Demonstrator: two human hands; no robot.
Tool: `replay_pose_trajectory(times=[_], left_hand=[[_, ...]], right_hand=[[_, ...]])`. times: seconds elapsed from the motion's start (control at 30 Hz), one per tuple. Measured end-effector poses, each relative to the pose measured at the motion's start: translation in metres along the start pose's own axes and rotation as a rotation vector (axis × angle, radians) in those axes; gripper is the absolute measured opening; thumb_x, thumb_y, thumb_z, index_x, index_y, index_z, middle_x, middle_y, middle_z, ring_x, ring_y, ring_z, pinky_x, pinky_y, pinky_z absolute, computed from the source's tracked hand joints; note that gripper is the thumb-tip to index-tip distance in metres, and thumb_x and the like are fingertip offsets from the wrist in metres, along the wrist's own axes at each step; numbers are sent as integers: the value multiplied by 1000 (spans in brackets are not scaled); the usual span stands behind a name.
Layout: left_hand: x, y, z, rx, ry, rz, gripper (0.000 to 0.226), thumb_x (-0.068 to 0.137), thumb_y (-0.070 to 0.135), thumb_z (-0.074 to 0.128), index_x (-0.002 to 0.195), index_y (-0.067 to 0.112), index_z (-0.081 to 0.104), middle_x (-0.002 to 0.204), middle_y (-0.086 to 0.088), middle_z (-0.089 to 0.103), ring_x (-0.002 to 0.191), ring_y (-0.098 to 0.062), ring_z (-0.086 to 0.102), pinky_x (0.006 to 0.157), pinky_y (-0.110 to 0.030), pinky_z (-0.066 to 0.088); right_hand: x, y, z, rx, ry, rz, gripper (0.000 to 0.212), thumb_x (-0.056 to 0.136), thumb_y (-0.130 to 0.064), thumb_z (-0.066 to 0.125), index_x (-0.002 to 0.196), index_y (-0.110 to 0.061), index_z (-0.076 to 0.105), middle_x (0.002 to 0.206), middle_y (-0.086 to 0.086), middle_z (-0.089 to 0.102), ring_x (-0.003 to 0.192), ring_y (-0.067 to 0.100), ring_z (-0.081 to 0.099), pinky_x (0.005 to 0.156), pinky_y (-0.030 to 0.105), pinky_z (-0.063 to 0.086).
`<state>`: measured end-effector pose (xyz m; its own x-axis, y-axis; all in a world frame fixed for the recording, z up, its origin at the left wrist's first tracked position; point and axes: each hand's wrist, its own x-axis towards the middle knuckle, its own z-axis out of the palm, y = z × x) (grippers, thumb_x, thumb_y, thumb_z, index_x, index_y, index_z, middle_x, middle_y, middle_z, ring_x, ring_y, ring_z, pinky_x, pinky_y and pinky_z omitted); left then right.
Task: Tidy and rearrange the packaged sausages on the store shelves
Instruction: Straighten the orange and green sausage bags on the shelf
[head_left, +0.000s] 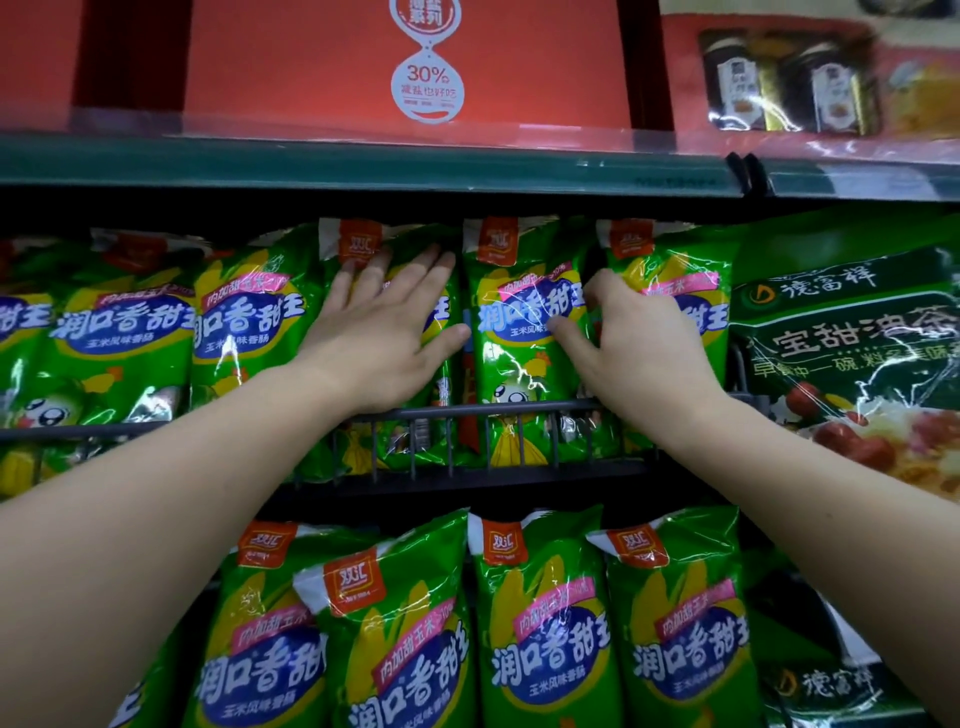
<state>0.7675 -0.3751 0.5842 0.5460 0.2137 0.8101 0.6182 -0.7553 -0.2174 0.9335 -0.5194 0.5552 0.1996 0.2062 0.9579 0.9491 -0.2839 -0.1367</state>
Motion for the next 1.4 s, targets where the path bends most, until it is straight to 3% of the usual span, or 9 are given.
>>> replay_pose_trajectory(times=[0.1, 0.23, 0.43, 0.57, 0.7, 0.8, 0.9, 1.13, 1.4], left_hand=[[-1, 4, -3, -75, 23, -6, 73, 94, 67, 23, 156, 37, -1, 165, 11, -3, 152, -25, -3, 122, -49, -6], [-6, 22, -9, -134, 69, 16, 75, 92, 68, 33, 156, 39, 4, 165, 10, -1, 152, -23, -3, 122, -47, -6], [-2, 63, -13, -161, 127, 189, 80, 92, 62, 44, 157, 32, 8, 165, 9, -3, 152, -19, -7, 123, -43, -3], [8, 85, -9, -135, 37, 219, 85, 92, 63, 44, 158, 29, 2, 165, 9, -8, 151, -18, -12, 123, -43, -4], [14, 89, 1, -80, -72, 145, 89, 91, 69, 40, 156, 34, -8, 164, 9, -13, 151, -22, -14, 123, -41, -9], [17, 90, 5, -59, -108, 94, 92, 85, 79, 34, 154, 39, -12, 164, 9, -15, 151, -26, -15, 122, -40, -11], [18, 93, 6, -48, -107, 72, 98, 80, 85, 33, 154, 40, -12, 164, 8, -16, 150, -29, -16, 121, -41, -13], [24, 92, 6, -45, -97, 45, 99, 79, 75, 47, 154, 42, -9, 164, 10, -13, 151, -30, -15, 120, -40, -12], [24, 88, 4, -11, -81, 39, 99, 80, 75, 48, 154, 42, -10, 164, 11, -14, 151, -31, -13, 120, -41, -9]], right_hand=[[-6, 6, 1, -1, 73, -38, 48, 91, -53, 59, 118, -12, 61, 79, 4, 61, 77, 31, 58, 65, 33, 37], [-7, 16, -2, 60, 171, -105, 54, 85, -49, 69, 124, -11, 63, 104, 3, 37, 84, 18, 45, 73, 26, 37], [-11, 35, -18, -155, 286, -183, 51, 85, -42, 51, 124, -12, 64, 118, 12, 60, 109, 35, 52, 81, 44, 50], [-12, 51, -27, -227, 127, -119, 60, 85, -41, 54, 138, -12, 53, 145, 16, 48, 135, 37, 38, 109, 49, 36], [-6, 53, -27, -218, -72, -142, 73, 90, -42, 57, 154, -22, 28, 161, 11, 24, 148, 35, 18, 121, 44, 19], [2, 53, -23, -273, -155, -141, 80, 92, -49, 52, 157, -26, 13, 163, 9, 17, 150, 36, 11, 122, 45, 13], [8, 55, -20, -264, -197, -135, 82, 90, -54, 49, 157, -26, 12, 164, 10, 15, 150, 35, 9, 123, 46, 9], [20, 54, -15, -269, -288, -142, 85, 88, -62, 43, 157, -29, 6, 164, 8, 15, 150, 35, 9, 121, 51, 1], [28, 50, -17, -236, -320, -151, 88, 82, -62, 45, 156, -31, 10, 164, 6, 16, 149, 36, 14, 121, 52, 10]])
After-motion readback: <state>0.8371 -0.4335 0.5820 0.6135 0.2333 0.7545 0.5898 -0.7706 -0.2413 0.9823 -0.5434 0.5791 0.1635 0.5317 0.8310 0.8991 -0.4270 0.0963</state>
